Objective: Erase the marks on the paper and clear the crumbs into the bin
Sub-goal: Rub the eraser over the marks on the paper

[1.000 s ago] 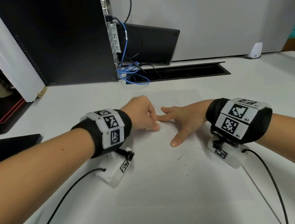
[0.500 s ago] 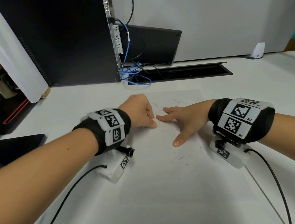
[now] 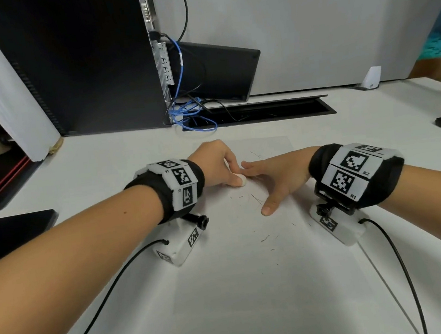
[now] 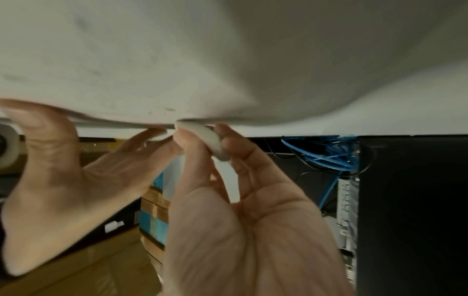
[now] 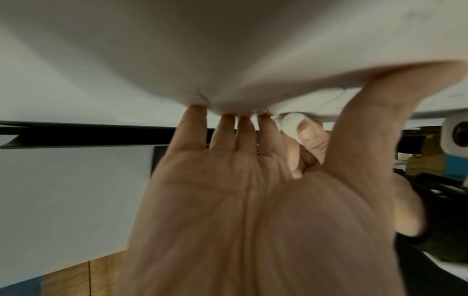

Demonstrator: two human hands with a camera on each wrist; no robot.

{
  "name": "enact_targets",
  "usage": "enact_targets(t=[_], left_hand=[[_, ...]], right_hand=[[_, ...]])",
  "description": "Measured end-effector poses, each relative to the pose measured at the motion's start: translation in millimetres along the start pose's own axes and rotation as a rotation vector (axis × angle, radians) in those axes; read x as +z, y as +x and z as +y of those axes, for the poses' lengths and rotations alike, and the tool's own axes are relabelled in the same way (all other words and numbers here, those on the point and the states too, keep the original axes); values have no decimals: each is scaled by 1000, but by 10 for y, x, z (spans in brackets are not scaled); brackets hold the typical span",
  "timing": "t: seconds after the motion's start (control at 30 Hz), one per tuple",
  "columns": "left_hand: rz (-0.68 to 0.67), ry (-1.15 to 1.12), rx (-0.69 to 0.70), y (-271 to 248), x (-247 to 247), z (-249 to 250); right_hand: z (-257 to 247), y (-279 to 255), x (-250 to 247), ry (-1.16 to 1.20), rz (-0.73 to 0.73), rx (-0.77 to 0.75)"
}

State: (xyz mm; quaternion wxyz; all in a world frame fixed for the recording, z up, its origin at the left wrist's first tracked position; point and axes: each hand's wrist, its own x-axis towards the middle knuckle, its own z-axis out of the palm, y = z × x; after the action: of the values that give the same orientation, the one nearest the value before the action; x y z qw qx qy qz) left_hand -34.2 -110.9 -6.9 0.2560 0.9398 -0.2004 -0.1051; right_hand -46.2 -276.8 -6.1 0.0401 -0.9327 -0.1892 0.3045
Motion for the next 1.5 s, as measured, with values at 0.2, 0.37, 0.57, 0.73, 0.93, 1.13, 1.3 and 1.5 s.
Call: enact_targets(t=[0.2, 0.37, 0.57, 0.73, 0.93, 1.13, 1.3, 1.5], left_hand=[[-91, 71, 80, -30, 102, 66], [-37, 80, 34, 19, 42, 36], [-9, 116, 40, 12, 18, 12], [-225, 44, 69, -118, 78, 37], [6, 144, 23, 3, -5, 28], [-89, 101, 48, -88, 55, 38], [-64, 101, 58, -50, 83, 78], [30, 130, 26, -13, 11, 70]], right_hand=[[7, 76, 21, 29, -22, -52], [60, 82, 19, 33, -11, -8], [39, 53, 18, 10, 4, 15], [18, 48, 4, 16, 3, 26], [-8, 28, -1, -15, 2, 27], [13, 44, 3, -18, -8, 20], [9, 85, 4, 13, -26, -1], [5, 45, 1, -11, -10, 33]])
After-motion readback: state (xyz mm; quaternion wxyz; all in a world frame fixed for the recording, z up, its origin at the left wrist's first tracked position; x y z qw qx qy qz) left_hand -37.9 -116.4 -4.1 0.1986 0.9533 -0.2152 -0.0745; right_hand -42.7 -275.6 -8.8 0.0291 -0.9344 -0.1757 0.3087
